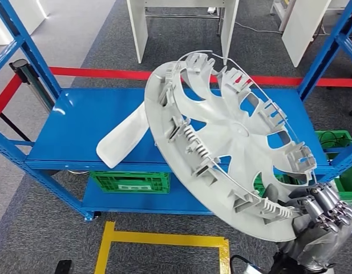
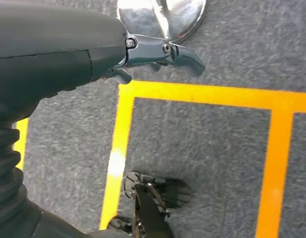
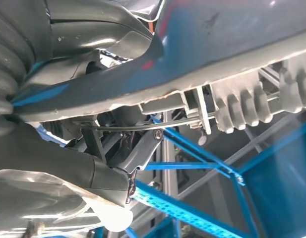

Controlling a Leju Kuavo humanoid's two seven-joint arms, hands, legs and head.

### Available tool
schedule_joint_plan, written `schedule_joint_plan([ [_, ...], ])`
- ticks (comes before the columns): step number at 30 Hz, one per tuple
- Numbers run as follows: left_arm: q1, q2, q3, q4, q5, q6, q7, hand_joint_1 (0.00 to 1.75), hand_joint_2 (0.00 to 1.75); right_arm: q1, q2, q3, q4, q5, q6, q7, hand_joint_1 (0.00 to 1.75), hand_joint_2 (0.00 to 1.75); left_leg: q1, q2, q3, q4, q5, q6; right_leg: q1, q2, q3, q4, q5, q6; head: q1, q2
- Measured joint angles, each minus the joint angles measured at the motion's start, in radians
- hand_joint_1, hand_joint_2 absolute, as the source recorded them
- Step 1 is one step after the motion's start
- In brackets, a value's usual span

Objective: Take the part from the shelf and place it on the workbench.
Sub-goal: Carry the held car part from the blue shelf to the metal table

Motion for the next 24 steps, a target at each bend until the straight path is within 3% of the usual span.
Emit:
schedule_joint_plan([
  [2, 0.0, 0.0, 0.001, 0.0, 0.0, 0.0, 0.002, 0.0, 1.75, 0.001, 0.001, -0.001, -0.001, -0.002, 0.0, 0.0, 1.75, 1.75, 0.002, 0.0, -0.031, 0.129, -0.077, -0.006, 0.001, -0.002, -0.022, 0.004, 0.014, -0.003, -0.001, 0.0],
  [3, 0.0, 0.0, 0.002, 0.0, 0.001, 0.0, 0.003, 0.0, 1.75, 0.001, 0.001, -0.002, -0.001, -0.002, 0.0, 0.0, 1.75, 1.75, 0.002, 0.0, -0.029, 0.16, -0.092, -0.008, 0.002, -0.003, -0.033, 0.008, 0.02, -0.002, -0.001, 0.0],
  [4, 0.0, 0.001, 0.003, 0.0, 0.001, 0.0, 0.003, 0.0, 1.75, 0.001, 0.002, -0.002, -0.001, -0.002, 0.0, 0.0, 1.75, 1.75, 0.002, 0.0, -0.008, 0.15, -0.088, -0.008, 0.002, -0.003, -0.044, 0.012, 0.025, -0.001, -0.002, 0.0],
  [7, -0.003, 0.001, 0.008, -0.001, 0.002, 0.0, 0.004, 0.0, 1.75, 0.001, 0.003, -0.002, -0.003, -0.002, 0.0, 0.0, 1.75, 1.75, 0.001, 0.0, 0.125, -0.046, -0.03, 0.0, 0.003, -0.002, -0.067, 0.023, 0.039, 0.009, -0.002, 0.0],
  [8, -0.004, 0.0, 0.009, -0.001, 0.002, 0.0, 0.004, 0.0, 1.75, 0.001, 0.003, -0.002, -0.004, -0.002, 0.0, 0.0, 1.75, 1.75, 0.0, -0.001, 0.153, -0.096, -0.019, 0.005, 0.005, -0.002, -0.072, 0.025, 0.044, 0.014, -0.001, 0.0],
  [9, -0.005, 0.0, 0.009, -0.002, 0.002, 0.0, 0.004, 0.0, 1.75, 0.0, 0.003, -0.002, -0.005, -0.002, 0.0, 0.0, 1.75, 1.75, -0.002, -0.001, 0.163, -0.122, -0.016, 0.011, 0.006, -0.002, -0.076, 0.027, 0.049, 0.02, -0.001, 0.0],
  [12, -0.005, -0.001, 0.01, -0.002, 0.002, 0.0, 0.004, 0.0, 1.75, 0.001, 0.004, -0.002, -0.007, -0.002, 0.0, -0.002, 1.75, 1.75, -0.006, 0.0, 0.148, -0.122, 0.002, 0.033, 0.004, -0.001, -0.083, 0.026, 0.06, 0.039, 0.0, 0.0],
  [14, -0.006, -0.001, 0.01, -0.002, 0.003, 0.0, 0.004, 0.0, 1.75, 0.001, 0.004, -0.003, -0.008, -0.002, 0.0, -0.002, 1.75, 1.75, -0.003, 0.004, 0.131, -0.126, 0.023, 0.05, 0.002, 0.002, -0.106, 0.068, 0.007, 0.049, 0.002, 0.0],
  [16, -0.008, -0.001, 0.01, -0.002, 0.003, 0.0, 0.004, 0.0, 1.75, 0.001, 0.004, -0.003, -0.008, -0.002, 0.0, -0.003, 1.75, 1.75, -0.004, 0.006, 0.104, -0.126, 0.044, 0.059, 0.001, 0.003, -0.146, 0.186, -0.093, 0.054, 0.006, 0.0],
  [17, -0.008, -0.001, 0.01, -0.002, 0.003, -0.001, 0.004, 0.0, 1.75, 0.001, 0.004, -0.003, -0.008, -0.003, 0.0, -0.003, 1.75, 1.75, -0.006, 0.006, 0.089, -0.125, 0.055, 0.06, 0.001, 0.003, -0.161, 0.251, -0.128, 0.055, 0.006, 0.0],
  [18, -0.008, -0.001, 0.01, -0.002, 0.003, -0.001, 0.004, 0.0, 1.75, 0.001, 0.004, -0.004, -0.008, -0.003, 0.0, -0.002, 1.75, 1.75, -0.007, 0.006, 0.074, -0.125, 0.066, 0.061, 0.001, 0.003, -0.164, 0.297, -0.142, 0.055, 0.006, 0.0],
  [19, -0.008, -0.001, 0.01, -0.002, 0.003, -0.001, 0.004, 0.0, 1.75, 0.002, 0.004, -0.005, -0.008, -0.003, 0.0, -0.002, 1.75, 1.75, -0.009, 0.007, 0.059, -0.124, 0.077, 0.06, 0.001, 0.003, -0.15, 0.309, -0.133, 0.054, 0.006, 0.0],
  [20, -0.008, -0.001, 0.01, -0.002, 0.003, -0.001, 0.004, 0.0, 1.75, 0.001, 0.004, -0.005, -0.008, -0.003, 0.0, -0.002, 1.75, 1.75, -0.012, 0.007, 0.044, -0.123, 0.088, 0.059, 0.002, 0.003, -0.116, 0.283, -0.108, 0.05, 0.006, 0.0],
  [22, -0.008, -0.002, 0.011, -0.002, 0.003, -0.001, 0.004, 0.0, 1.75, 0.0, 0.004, -0.006, -0.008, -0.002, 0.0, -0.002, 1.75, 1.75, -0.016, 0.006, 0.023, -0.121, 0.107, 0.055, 0.008, 0.003, -0.006, 0.146, -0.068, 0.035, 0.006, 0.0],
  [23, -0.009, -0.003, 0.011, -0.002, 0.003, -0.001, 0.004, 0.0, 1.75, -0.001, 0.004, -0.006, -0.01, -0.002, 0.0, -0.002, 1.75, 1.75, -0.017, 0.006, 0.016, -0.12, 0.116, 0.052, 0.011, 0.002, 0.05, 0.067, -0.067, 0.028, 0.005, 0.0],
  [24, -0.009, -0.003, 0.011, -0.002, 0.003, -0.001, 0.004, 0.0, 1.75, -0.001, 0.005, -0.006, -0.011, -0.002, 0.0, -0.002, 1.75, 1.75, -0.018, 0.005, 0.011, -0.12, 0.126, 0.047, 0.014, 0.003, 0.085, 0.01, -0.074, 0.023, 0.005, 0.0],
])
